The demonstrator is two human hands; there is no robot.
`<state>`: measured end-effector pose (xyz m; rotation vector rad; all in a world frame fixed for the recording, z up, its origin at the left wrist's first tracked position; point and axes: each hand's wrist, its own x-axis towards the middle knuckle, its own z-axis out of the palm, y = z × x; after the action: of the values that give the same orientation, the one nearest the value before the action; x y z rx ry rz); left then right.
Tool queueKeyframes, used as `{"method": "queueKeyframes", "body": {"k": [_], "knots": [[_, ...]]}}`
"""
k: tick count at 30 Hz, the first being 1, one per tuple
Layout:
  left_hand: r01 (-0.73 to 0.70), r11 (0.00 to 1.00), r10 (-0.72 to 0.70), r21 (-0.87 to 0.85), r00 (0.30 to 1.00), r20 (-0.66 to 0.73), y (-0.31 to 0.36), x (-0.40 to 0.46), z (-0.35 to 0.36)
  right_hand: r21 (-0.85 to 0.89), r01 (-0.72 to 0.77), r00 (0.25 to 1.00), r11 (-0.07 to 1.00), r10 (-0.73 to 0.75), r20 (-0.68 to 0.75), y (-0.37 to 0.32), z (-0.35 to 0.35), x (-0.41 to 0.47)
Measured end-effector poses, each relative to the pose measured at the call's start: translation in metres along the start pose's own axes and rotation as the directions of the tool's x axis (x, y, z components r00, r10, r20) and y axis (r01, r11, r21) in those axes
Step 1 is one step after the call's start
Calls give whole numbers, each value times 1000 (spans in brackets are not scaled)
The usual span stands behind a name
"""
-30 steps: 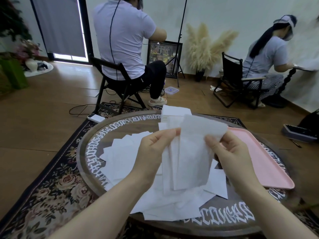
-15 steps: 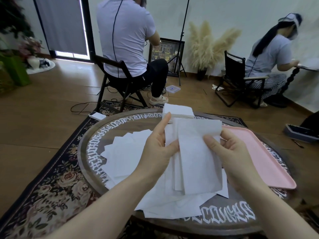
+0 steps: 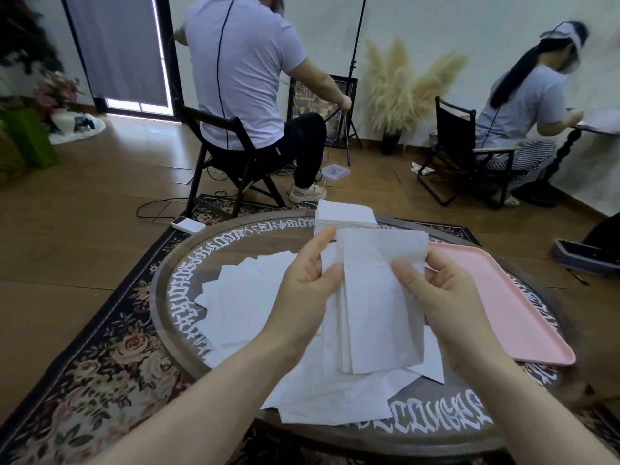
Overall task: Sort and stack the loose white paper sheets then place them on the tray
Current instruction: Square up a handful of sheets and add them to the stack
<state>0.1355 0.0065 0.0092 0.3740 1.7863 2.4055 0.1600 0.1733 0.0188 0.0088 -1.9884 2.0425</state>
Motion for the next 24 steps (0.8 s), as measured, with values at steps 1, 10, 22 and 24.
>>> {"method": "queueKeyframes", "body": {"k": [1, 10, 22, 24], "knots": [[-1, 1000, 1, -11, 1000, 3, 0, 0, 0, -1, 1, 1000, 1000, -1, -3, 1, 0, 0], [-2, 998, 5, -60, 999, 51, 1, 0, -1, -13, 3, 1000, 1000, -3, -12, 3, 1, -1], [1, 996, 1, -91, 1000, 16, -1, -1, -2, -75, 25, 999, 997, -28, -36, 0, -2, -2], [20, 991, -16, -134, 999, 34, 1, -1, -3, -84, -1, 1000, 996, -1, -21, -1, -7, 0]]}}
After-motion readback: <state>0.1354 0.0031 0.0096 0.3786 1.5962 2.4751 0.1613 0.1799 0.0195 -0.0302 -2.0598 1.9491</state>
